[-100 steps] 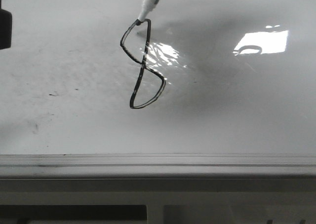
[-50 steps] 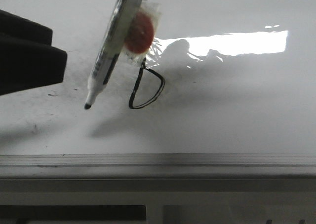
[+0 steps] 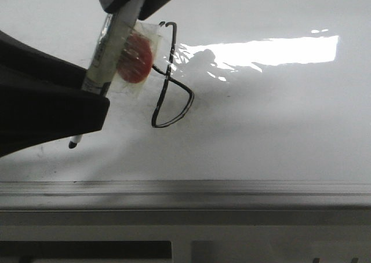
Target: Write number 8 on whiteboard
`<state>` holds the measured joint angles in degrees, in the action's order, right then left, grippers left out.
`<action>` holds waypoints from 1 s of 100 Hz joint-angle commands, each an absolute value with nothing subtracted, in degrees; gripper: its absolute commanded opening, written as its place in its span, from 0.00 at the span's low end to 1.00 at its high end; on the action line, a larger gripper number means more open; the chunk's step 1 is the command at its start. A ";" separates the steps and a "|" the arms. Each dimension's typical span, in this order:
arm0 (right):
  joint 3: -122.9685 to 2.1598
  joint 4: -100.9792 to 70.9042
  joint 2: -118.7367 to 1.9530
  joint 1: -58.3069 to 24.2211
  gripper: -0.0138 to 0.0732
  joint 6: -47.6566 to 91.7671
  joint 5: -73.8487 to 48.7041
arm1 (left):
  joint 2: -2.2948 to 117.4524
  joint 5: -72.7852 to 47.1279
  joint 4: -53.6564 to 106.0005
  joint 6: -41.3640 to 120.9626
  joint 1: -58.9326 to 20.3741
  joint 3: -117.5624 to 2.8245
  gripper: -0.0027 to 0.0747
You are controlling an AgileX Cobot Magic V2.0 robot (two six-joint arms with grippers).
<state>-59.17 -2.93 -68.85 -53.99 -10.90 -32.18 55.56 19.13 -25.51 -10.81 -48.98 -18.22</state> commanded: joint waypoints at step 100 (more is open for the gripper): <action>-60.65 -3.42 -67.99 -54.11 0.56 -11.02 -28.44 | 52.85 7.74 11.85 -13.11 -46.17 -23.70 0.01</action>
<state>-59.17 -3.54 -68.99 -53.99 -11.01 -31.55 53.43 5.48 4.69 -12.47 -47.51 -21.08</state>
